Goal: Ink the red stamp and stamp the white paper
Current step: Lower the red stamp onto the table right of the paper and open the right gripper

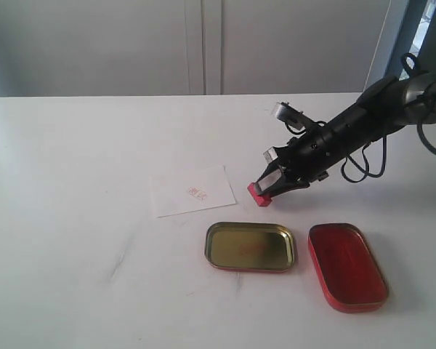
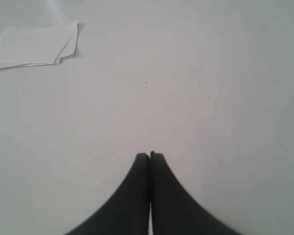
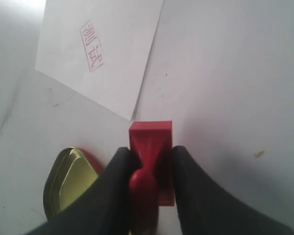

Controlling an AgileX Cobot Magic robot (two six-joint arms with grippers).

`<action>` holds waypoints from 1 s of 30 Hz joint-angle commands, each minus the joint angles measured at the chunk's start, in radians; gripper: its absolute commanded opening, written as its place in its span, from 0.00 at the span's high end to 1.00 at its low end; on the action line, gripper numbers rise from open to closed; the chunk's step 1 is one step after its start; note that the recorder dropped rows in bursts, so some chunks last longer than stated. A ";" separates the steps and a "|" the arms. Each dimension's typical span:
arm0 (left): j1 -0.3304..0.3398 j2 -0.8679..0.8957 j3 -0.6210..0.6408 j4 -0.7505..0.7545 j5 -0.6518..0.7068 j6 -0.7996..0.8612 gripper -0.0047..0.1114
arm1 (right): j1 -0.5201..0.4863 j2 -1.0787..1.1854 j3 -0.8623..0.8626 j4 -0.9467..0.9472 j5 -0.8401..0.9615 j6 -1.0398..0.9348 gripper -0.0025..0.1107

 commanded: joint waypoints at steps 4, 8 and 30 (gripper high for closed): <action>0.001 -0.004 0.007 -0.004 0.010 0.000 0.96 | -0.005 -0.002 -0.010 -0.016 -0.021 0.020 0.98; 0.001 -0.004 0.007 -0.004 0.010 0.000 0.96 | -0.005 -0.002 -0.010 -0.021 -0.030 0.041 0.98; 0.001 -0.004 0.007 -0.004 0.010 0.000 0.96 | -0.005 -0.002 -0.010 -0.080 -0.096 0.105 0.55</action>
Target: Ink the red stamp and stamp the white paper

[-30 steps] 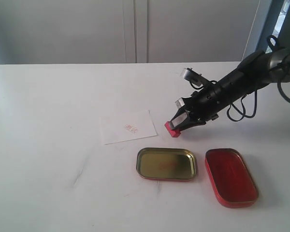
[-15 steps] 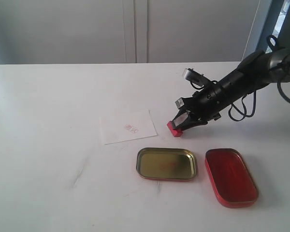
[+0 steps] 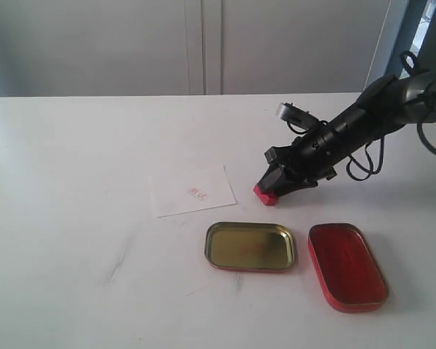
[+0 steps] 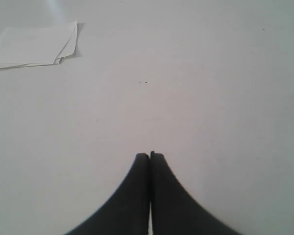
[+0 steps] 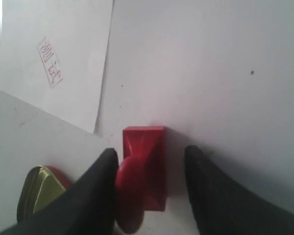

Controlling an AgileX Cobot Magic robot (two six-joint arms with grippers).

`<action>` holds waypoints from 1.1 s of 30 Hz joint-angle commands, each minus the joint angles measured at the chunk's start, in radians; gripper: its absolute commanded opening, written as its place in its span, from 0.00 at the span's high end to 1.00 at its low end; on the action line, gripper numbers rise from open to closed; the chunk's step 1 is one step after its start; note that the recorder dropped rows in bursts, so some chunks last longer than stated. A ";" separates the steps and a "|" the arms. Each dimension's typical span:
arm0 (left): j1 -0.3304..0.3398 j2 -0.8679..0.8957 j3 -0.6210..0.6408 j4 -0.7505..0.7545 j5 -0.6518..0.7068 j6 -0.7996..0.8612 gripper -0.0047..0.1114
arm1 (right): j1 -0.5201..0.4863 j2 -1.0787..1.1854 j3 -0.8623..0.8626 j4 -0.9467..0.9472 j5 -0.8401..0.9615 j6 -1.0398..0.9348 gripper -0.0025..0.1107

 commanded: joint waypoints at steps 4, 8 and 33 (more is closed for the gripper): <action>0.001 -0.004 0.007 -0.004 0.010 0.000 0.96 | -0.009 -0.002 -0.002 -0.012 -0.025 0.004 0.55; 0.001 -0.004 0.007 -0.004 0.010 0.000 0.96 | -0.054 -0.006 -0.002 -0.012 -0.007 0.019 0.55; 0.001 -0.004 0.007 -0.004 0.010 0.000 0.96 | -0.122 -0.061 -0.002 -0.016 0.000 0.023 0.56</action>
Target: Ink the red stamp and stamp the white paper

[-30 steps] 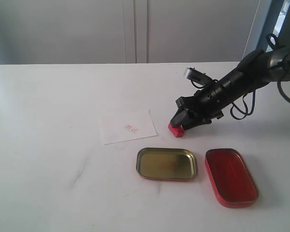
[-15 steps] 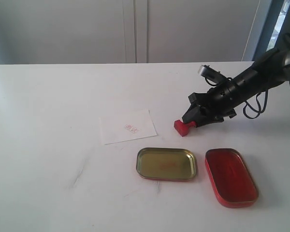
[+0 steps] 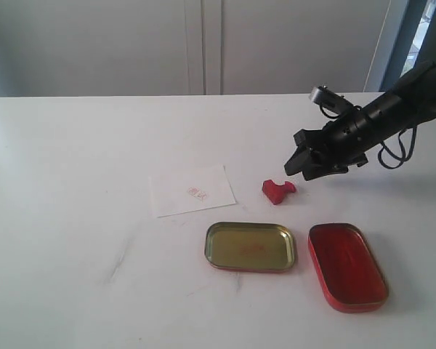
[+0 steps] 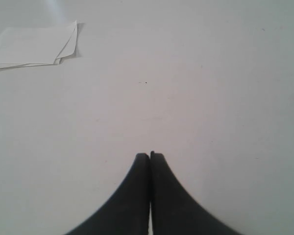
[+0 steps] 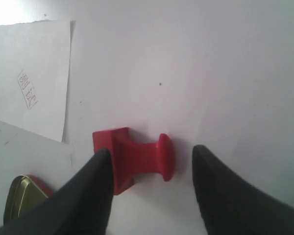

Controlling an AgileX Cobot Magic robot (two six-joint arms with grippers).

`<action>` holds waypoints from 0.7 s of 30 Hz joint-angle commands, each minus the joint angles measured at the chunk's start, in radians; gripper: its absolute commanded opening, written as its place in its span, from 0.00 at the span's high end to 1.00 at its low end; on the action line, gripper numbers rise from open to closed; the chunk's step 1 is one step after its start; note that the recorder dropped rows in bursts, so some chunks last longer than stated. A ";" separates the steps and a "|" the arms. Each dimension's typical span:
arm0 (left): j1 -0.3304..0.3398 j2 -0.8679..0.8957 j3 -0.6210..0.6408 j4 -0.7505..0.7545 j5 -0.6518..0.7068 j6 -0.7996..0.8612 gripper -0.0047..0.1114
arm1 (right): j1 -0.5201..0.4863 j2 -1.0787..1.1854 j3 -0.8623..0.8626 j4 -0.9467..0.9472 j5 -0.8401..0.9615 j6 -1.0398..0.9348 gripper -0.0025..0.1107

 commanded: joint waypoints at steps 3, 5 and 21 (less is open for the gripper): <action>0.001 -0.004 0.007 -0.004 0.010 0.000 0.96 | -0.020 -0.025 -0.002 -0.001 0.040 0.005 0.58; 0.001 -0.004 0.007 -0.004 0.010 0.000 0.96 | -0.020 -0.026 -0.002 -0.001 0.057 0.005 0.61; 0.001 -0.004 0.007 -0.004 0.010 0.000 0.96 | -0.020 -0.028 -0.002 -0.008 0.172 0.026 0.98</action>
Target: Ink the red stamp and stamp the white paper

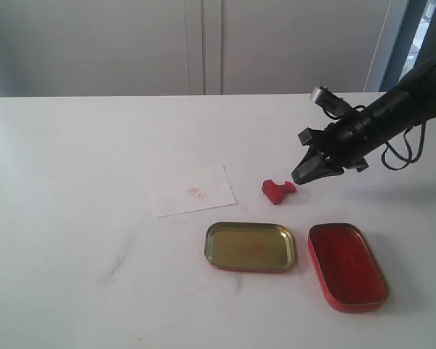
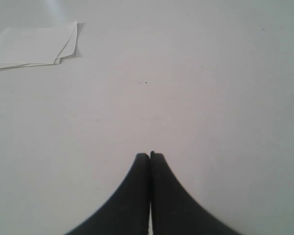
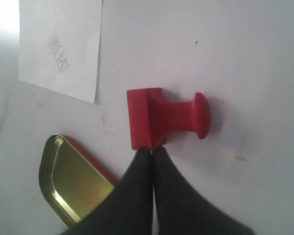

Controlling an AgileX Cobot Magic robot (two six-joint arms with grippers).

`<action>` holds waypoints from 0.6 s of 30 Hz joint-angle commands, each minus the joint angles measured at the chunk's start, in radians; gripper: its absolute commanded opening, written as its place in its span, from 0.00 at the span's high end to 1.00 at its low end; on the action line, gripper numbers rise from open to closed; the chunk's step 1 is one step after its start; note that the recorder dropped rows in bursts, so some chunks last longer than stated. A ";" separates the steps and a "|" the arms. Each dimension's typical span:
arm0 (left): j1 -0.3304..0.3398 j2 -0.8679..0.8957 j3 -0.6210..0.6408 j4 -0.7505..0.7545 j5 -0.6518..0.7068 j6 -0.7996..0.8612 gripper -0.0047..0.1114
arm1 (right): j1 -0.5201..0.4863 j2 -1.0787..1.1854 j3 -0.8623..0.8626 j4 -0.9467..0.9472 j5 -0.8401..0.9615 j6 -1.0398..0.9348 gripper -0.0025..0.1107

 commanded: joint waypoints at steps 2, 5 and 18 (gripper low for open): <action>0.001 -0.004 0.007 -0.004 0.010 0.000 0.96 | -0.006 -0.012 -0.002 -0.025 0.027 0.043 0.98; 0.001 -0.004 0.007 -0.004 0.010 0.000 0.96 | -0.006 -0.017 0.000 -0.054 0.029 0.077 0.98; 0.001 -0.004 0.007 -0.004 0.010 0.000 0.96 | -0.006 -0.110 0.002 -0.215 0.035 0.243 0.98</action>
